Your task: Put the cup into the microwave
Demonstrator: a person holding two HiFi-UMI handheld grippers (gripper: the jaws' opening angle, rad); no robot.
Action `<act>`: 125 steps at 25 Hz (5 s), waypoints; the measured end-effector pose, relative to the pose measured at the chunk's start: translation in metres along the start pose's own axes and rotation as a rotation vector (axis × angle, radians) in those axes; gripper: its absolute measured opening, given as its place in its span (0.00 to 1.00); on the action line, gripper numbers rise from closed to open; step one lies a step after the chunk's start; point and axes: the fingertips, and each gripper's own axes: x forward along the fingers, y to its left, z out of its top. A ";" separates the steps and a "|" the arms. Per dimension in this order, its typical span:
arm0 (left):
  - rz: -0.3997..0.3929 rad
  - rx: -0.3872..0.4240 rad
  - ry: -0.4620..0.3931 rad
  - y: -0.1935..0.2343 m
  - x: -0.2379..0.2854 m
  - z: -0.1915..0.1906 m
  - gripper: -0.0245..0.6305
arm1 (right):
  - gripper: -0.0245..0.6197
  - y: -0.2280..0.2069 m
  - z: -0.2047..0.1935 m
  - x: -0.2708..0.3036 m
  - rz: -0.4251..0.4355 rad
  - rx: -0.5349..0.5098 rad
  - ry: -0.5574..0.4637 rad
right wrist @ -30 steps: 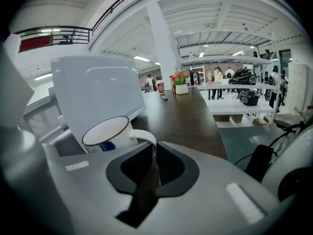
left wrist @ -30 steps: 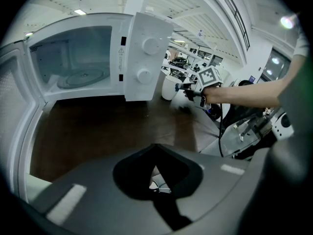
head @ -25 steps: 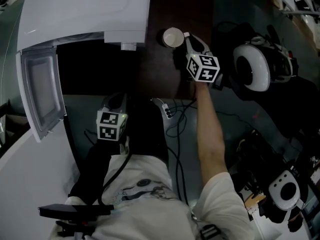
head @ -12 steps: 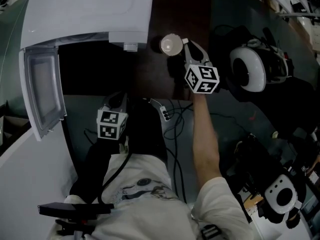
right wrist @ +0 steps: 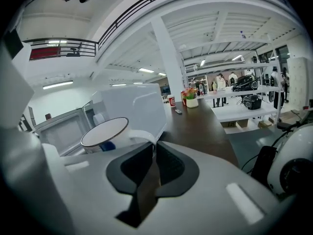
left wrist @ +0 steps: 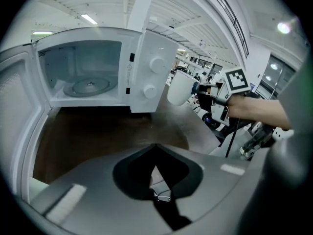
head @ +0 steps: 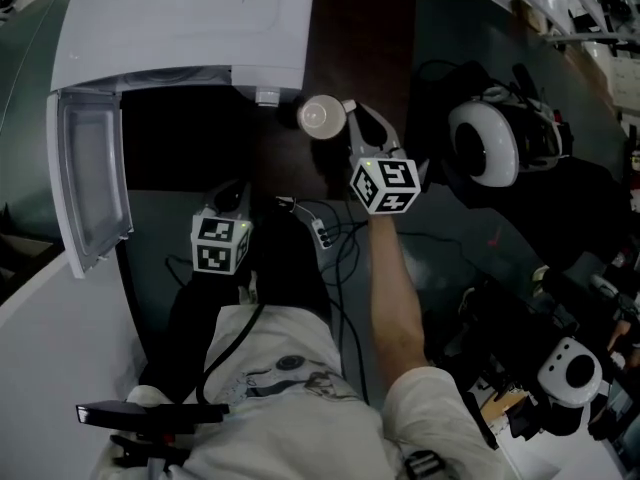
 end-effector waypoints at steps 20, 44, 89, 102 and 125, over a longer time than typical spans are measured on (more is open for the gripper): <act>0.081 -0.114 -0.111 0.058 -0.049 0.010 0.04 | 0.08 0.105 0.003 -0.007 0.093 -0.059 0.048; 0.228 -0.239 -0.246 0.165 -0.107 0.024 0.04 | 0.08 0.253 0.011 0.076 0.280 -0.114 0.089; 0.184 -0.221 -0.127 0.189 -0.088 0.003 0.04 | 0.08 0.200 0.039 0.238 -0.133 0.108 -0.026; 0.171 -0.222 -0.128 0.185 -0.085 0.004 0.04 | 0.10 0.198 0.038 0.238 -0.139 0.080 -0.049; 0.115 -0.163 -0.200 0.169 -0.097 0.012 0.04 | 0.04 0.255 -0.001 0.140 -0.006 -0.090 0.022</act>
